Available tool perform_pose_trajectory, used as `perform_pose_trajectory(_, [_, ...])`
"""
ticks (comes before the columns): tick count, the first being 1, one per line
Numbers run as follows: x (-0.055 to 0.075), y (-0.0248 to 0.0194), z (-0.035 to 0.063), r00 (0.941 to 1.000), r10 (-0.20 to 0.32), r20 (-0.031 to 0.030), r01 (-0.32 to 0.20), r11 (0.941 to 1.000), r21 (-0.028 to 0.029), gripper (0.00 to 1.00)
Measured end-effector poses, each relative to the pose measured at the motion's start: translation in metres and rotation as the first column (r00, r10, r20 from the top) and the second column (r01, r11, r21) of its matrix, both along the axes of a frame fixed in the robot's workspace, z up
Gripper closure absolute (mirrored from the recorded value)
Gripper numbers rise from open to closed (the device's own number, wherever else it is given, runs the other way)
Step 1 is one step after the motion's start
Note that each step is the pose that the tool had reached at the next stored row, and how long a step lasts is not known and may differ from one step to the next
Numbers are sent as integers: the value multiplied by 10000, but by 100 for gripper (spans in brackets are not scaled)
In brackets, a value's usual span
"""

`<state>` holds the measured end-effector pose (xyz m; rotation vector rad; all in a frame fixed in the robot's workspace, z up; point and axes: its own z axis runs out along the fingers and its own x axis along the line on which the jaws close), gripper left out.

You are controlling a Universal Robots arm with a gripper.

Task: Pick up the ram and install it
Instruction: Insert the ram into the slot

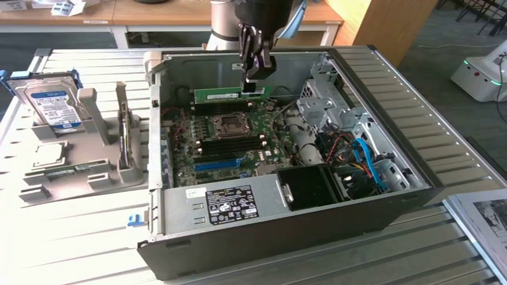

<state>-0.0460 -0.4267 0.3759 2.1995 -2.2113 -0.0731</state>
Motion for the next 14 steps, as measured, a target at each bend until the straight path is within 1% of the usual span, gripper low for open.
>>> perform_pose_trajectory(6, [0, 0, -41, 10000, 0, 0, 0, 10000, 0, 88])
perform_pose_trajectory(14, [0, 0, -158, 10000, 0, 1, 0, 10000, 0, 88])
